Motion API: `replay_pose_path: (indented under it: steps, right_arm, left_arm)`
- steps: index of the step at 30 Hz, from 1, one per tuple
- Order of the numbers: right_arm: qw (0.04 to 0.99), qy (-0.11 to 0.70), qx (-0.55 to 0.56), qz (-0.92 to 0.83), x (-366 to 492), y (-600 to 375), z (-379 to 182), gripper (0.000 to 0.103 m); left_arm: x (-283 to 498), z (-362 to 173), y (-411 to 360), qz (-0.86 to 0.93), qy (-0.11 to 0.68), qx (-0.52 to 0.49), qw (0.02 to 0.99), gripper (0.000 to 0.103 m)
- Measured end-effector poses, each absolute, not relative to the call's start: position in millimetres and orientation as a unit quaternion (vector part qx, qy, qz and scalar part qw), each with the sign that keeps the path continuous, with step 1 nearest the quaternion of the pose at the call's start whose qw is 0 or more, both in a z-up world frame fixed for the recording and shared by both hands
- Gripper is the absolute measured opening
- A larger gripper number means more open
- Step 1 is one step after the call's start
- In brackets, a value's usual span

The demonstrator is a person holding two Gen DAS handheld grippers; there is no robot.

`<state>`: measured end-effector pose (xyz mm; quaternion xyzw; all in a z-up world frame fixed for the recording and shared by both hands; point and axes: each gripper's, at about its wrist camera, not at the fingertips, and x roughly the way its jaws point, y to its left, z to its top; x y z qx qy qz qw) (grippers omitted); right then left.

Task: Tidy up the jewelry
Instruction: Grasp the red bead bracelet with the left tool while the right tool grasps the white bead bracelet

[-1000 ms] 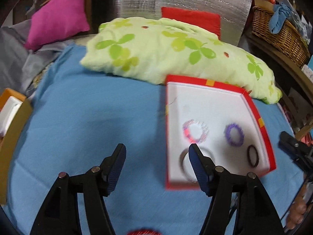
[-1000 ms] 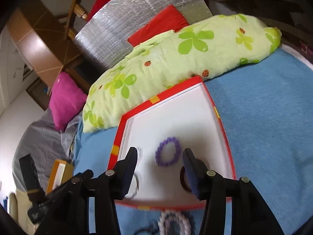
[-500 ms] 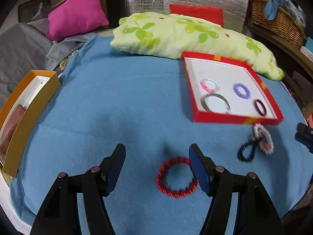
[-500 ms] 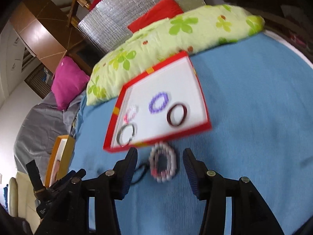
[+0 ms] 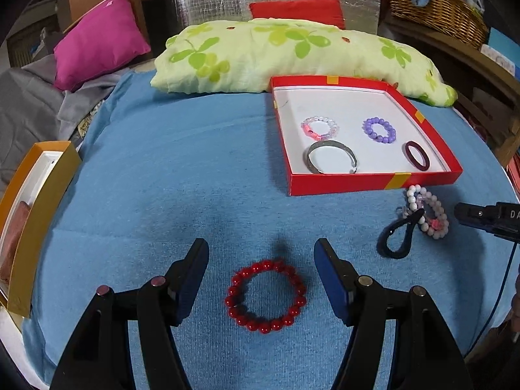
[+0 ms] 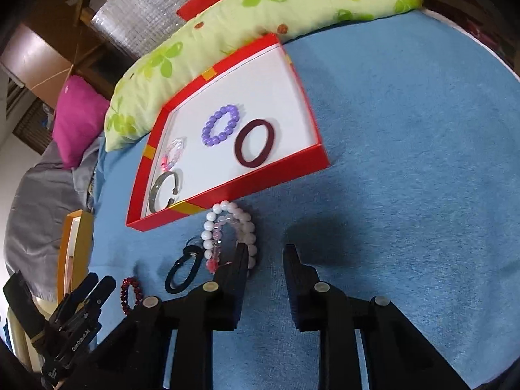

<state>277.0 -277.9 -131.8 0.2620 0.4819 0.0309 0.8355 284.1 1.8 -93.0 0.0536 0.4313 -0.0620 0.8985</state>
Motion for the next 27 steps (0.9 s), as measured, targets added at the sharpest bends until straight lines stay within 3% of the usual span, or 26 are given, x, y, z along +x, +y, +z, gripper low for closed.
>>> replay_pose_path:
  steps: [12, 21, 24, 27]
  right_arm:
    - [0.829, 0.489, 0.269, 0.04, 304.3, -260.8, -138.1, 0.025]
    - [0.85, 0.486, 0.201, 0.035, 296.0, -245.1, -138.5, 0.026]
    - [0.849, 0.486, 0.205, 0.04, 292.1, -251.4, -140.3, 0.011]
    - [0.85, 0.484, 0.204, 0.043, 287.7, -255.7, -140.4, 0.01]
  left_arm:
    - [286.0, -93.9, 28.4, -0.037, 0.439, 0.054, 0.896, 0.068]
    - [280.1, -105.2, 57.5, -0.02, 0.453, 0.073, 0.888, 0.068]
    - [277.8, -108.5, 64.2, -0.017, 0.458, 0.078, 0.886, 0.068]
    - [277.4, -113.1, 67.3, -0.022, 0.468, 0.076, 0.88, 0.068]
